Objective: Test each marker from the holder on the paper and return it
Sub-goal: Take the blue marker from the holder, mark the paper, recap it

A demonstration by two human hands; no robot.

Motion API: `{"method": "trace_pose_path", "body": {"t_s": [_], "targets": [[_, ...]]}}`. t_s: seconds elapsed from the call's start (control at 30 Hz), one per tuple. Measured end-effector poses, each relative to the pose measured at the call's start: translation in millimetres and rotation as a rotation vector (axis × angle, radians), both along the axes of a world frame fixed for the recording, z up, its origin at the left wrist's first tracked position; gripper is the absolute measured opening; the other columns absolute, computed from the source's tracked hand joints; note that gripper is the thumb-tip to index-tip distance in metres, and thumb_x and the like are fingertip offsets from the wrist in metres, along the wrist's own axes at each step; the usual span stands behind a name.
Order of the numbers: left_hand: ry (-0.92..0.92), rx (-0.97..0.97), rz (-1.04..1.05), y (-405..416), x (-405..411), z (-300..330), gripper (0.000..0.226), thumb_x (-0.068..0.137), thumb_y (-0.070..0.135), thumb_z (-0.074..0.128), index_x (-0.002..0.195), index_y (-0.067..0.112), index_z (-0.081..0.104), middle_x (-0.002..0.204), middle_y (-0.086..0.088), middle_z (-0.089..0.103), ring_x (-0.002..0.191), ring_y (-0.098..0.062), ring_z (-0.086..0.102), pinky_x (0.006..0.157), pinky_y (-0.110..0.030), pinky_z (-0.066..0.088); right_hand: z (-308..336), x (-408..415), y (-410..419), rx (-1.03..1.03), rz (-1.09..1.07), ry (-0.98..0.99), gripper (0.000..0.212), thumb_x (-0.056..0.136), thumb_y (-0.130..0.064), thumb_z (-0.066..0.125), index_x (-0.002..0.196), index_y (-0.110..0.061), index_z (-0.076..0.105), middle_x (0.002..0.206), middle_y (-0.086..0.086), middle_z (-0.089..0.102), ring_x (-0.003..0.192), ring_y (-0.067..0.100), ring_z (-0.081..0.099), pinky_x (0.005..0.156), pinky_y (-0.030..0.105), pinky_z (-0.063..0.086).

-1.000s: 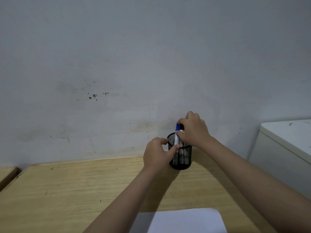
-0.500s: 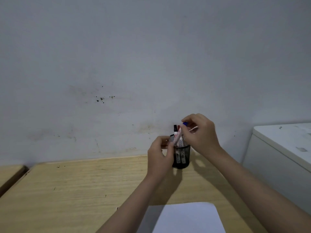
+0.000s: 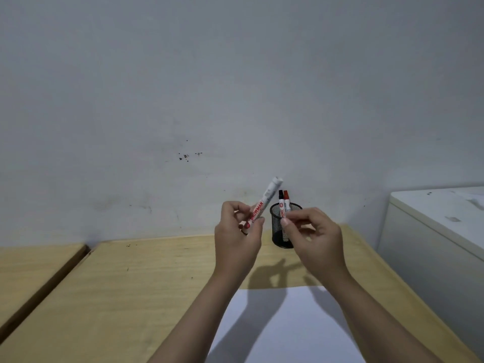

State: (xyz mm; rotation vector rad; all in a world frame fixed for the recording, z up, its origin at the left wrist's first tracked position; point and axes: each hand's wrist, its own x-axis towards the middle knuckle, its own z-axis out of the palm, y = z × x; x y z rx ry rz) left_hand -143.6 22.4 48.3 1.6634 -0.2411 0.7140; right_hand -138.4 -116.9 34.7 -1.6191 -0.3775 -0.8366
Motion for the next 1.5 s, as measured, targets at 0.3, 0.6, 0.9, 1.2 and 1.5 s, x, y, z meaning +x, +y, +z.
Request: {"method": "trace_pose_path", "body": {"t_s": [0.3, 0.6, 0.9, 1.2, 1.5], "targets": [[-0.047, 0.235, -0.021, 17.0, -32.0, 5.6, 0.035, 0.078, 0.009, 0.071, 0.098, 0.023, 0.046, 0.088, 0.013, 0.069, 0.082, 0.008, 0.063, 0.064, -0.006, 0.043, 22.2, -11.5, 23.6, 0.114, 0.047, 0.158, 0.014, 0.081, -0.015, 0.07, 0.071, -0.006, 0.067, 0.063, 0.009, 0.061, 0.056, 0.014, 0.051, 0.057, 0.024, 0.044], [-0.007, 0.307, 0.072, 36.5, -40.5, -16.6, 0.013, 0.073, 0.017, 0.076, 0.085, 0.021, 0.073, 0.081, 0.01, 0.072, 0.081, -0.006, 0.064, 0.073, -0.008, 0.044, 28.7, -19.3, 24.7, 0.448, 0.166, 0.307, 0.021, 0.089, -0.015, 0.06, 0.088, 0.006, 0.063, 0.063, 0.011, 0.062, 0.049, 0.008, 0.06, 0.055, 0.025, 0.054], [0.122, 0.162, -0.047, 31.3, -44.5, -14.6, 0.008, 0.079, 0.014, 0.071, 0.086, 0.018, 0.074, 0.079, 0.006, 0.073, 0.073, -0.002, 0.063, 0.068, -0.006, 0.043, 6.3, -19.2, 36.9, 0.171, 0.255, 0.396, 0.03, 0.091, -0.026, 0.058, 0.075, -0.001, 0.059, 0.051, 0.002, 0.049, 0.037, 0.012, 0.047, 0.049, 0.036, 0.048], [0.315, -0.135, -0.329, 56.6, -36.6, -28.8, 0.015, 0.086, 0.011, 0.06, 0.076, 0.011, 0.071, 0.068, 0.005, 0.069, 0.068, -0.008, 0.059, 0.067, -0.018, 0.049, 6.8, -9.6, 28.0, 0.331, 0.351, 0.337, 0.027, 0.096, -0.02, 0.049, 0.073, -0.007, 0.057, 0.043, -0.008, 0.046, 0.034, 0.011, 0.043, 0.04, 0.025, 0.041], [0.489, 0.049, 0.003, 84.1, -5.3, -49.7, 0.011, 0.077, 0.008, 0.071, 0.079, 0.018, 0.072, 0.084, 0.001, 0.07, 0.073, -0.013, 0.062, 0.059, -0.02, 0.049, -17.9, -3.1, 21.8, 0.328, 0.304, 0.388, 0.024, 0.09, -0.021, 0.058, 0.073, -0.004, 0.061, 0.052, -0.005, 0.054, 0.033, 0.011, 0.045, 0.041, 0.027, 0.042]]}}
